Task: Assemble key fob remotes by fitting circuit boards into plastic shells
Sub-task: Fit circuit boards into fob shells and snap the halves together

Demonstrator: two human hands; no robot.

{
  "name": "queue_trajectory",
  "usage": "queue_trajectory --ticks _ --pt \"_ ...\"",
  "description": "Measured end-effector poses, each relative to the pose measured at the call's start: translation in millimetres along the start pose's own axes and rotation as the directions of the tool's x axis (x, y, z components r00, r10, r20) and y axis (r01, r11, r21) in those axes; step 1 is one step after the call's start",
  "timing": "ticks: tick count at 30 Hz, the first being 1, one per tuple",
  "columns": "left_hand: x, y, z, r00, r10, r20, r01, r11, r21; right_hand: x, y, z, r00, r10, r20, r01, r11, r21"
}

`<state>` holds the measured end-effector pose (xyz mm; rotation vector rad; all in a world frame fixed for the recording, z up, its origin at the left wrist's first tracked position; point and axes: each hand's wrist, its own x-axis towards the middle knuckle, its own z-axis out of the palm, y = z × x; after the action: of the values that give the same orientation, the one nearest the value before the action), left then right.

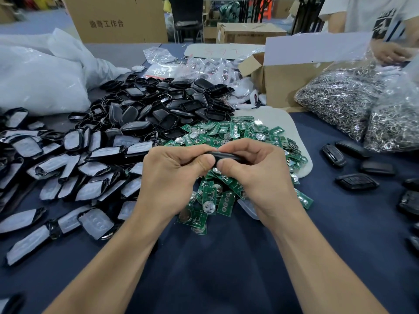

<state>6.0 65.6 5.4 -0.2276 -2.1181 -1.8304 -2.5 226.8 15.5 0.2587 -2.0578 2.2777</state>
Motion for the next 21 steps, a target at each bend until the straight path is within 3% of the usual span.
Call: queue_trajectory --ticks 4,8,11,16,21 --pt "2.4 -2.4 0.2 0.994 -0.094 0.046 0.099 0.99 -0.098 1.5 -0.9 -4.6 0.998 -0.034 -0.048 0.032 0.999 -0.033" --pt "2.6 -5.9 -1.4 0.999 -0.044 0.019 0.043 0.998 0.044 0.3 1.0 -3.1 0.988 -0.115 -0.105 0.09 0.972 -0.216" --pt "2.2 -8.4 -2.9 1.0 -0.027 -0.012 0.027 0.997 0.072 -1.6 1.5 -2.2 0.985 -0.159 -0.069 0.132 0.945 -0.299" --pt "6.9 -9.6 -6.5 0.999 -0.05 -0.006 0.05 0.999 0.005 0.1 -1.1 -5.0 0.985 -0.168 -0.035 0.158 0.968 -0.194" --pt "7.1 -8.2 -5.3 0.998 -0.068 0.018 0.068 0.997 0.021 0.1 -1.6 -5.6 0.988 -0.148 -0.044 0.136 0.968 -0.209"
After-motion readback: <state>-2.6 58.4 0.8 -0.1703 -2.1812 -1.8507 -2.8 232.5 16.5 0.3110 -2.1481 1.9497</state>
